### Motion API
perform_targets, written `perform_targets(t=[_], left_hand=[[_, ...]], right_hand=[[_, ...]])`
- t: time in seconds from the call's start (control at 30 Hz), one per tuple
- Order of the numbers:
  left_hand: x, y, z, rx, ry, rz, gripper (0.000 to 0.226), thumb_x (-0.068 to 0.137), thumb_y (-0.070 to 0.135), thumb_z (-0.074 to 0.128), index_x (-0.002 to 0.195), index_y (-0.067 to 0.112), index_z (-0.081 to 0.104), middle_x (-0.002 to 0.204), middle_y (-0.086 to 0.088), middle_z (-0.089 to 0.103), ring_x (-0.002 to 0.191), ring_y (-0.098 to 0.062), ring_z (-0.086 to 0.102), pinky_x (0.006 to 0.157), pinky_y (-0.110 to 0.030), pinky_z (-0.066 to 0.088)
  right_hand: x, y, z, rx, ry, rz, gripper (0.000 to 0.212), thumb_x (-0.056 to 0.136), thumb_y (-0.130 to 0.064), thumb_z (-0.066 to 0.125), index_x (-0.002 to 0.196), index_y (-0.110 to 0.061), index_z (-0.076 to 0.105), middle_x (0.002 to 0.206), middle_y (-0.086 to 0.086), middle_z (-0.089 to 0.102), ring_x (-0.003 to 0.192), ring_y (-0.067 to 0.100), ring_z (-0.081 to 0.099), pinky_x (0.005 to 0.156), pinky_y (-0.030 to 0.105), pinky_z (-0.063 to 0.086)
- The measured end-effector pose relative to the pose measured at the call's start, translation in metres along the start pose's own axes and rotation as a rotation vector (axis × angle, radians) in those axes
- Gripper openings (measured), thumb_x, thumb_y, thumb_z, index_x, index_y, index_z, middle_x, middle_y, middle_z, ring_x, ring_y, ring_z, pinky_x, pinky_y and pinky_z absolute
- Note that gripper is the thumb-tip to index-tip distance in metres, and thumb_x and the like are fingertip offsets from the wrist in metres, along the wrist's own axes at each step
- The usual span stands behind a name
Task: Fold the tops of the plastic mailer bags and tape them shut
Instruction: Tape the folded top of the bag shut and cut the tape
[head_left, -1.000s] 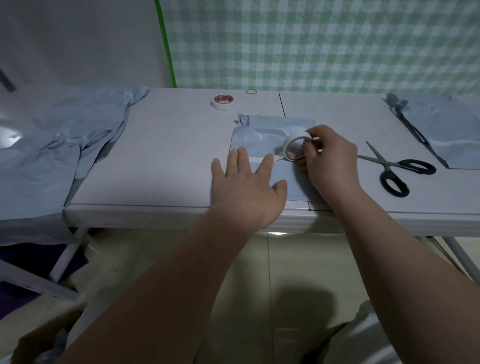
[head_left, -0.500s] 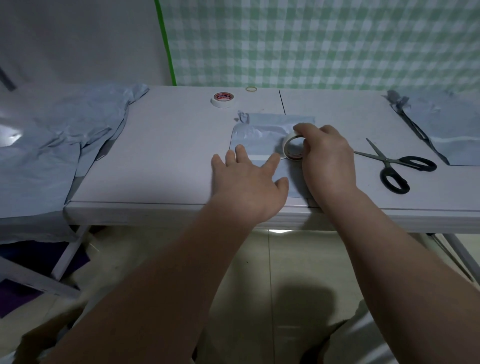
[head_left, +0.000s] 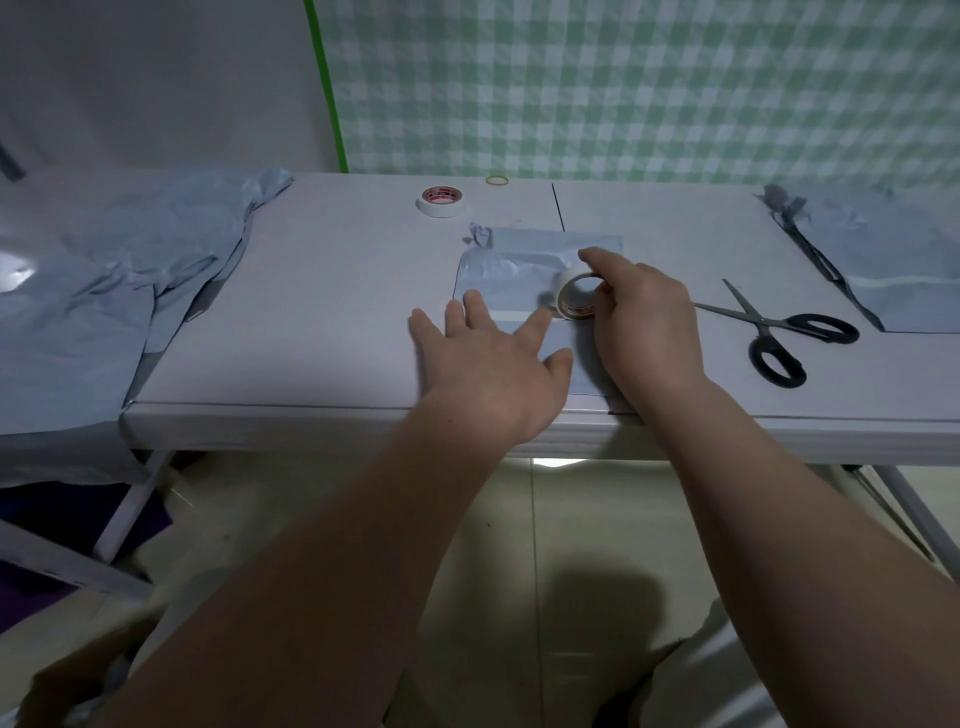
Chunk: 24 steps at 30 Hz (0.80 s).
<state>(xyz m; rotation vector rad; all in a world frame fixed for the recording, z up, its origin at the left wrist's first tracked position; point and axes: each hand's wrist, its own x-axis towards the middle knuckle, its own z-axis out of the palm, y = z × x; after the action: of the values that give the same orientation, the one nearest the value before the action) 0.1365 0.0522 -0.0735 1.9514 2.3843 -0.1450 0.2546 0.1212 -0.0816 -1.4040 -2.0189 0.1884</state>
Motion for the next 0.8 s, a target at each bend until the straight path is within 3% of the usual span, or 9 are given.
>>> perform_targets(t=[0.27,0.33,0.43,0.7,0.8], left_hand=[[0.0,0.001,-0.004,-0.041,0.005,-0.015,0.062,0.096,0.056,0.011,0.152,0.03,0.004,0.159,-0.014,-0.007,0.147,-0.029,-0.008,0.112,-0.06,-0.007],[0.005,0.008,-0.007,-0.051,0.057,0.038,0.065,0.097,0.052,0.017,0.152,0.019,0.01,0.16,-0.007,-0.008,0.147,-0.023,-0.011,0.113,-0.057,-0.009],[0.01,0.018,-0.004,-0.129,0.05,0.125,0.066,0.099,0.044,0.021,0.152,0.01,0.003,0.161,-0.005,-0.006,0.147,-0.018,-0.008,0.117,-0.05,-0.008],[0.011,0.018,0.005,-0.187,0.073,0.149,0.066,0.099,0.045,0.021,0.153,0.01,0.004,0.161,-0.006,0.0,0.147,-0.018,0.0,0.119,-0.044,0.002],[0.01,0.018,0.005,-0.2,0.076,0.146,0.067,0.099,0.046,0.022,0.153,0.011,0.004,0.161,-0.006,0.0,0.147,-0.019,0.0,0.119,-0.043,0.002]], right_hand=[[0.001,0.002,0.001,0.01,0.007,0.02,0.048,0.09,-0.003,0.041,0.131,-0.024,0.054,0.098,0.011,0.063,0.092,0.029,0.055,0.073,0.029,0.035],[0.002,0.003,0.002,0.004,0.004,0.027,0.048,0.089,-0.003,0.041,0.13,-0.024,0.054,0.099,0.011,0.063,0.093,0.029,0.055,0.072,0.028,0.034],[0.003,0.003,0.002,0.006,0.02,0.031,0.047,0.089,-0.005,0.042,0.13,-0.024,0.055,0.099,0.01,0.064,0.093,0.028,0.056,0.071,0.027,0.031],[0.0,0.002,-0.003,0.047,0.022,0.022,0.048,0.09,-0.006,0.04,0.131,-0.025,0.055,0.105,0.012,0.063,0.099,0.03,0.056,0.079,0.031,0.038],[0.0,0.004,-0.005,0.037,0.032,0.011,0.05,0.089,-0.003,0.04,0.131,-0.025,0.056,0.104,0.014,0.06,0.098,0.031,0.055,0.076,0.028,0.034]])
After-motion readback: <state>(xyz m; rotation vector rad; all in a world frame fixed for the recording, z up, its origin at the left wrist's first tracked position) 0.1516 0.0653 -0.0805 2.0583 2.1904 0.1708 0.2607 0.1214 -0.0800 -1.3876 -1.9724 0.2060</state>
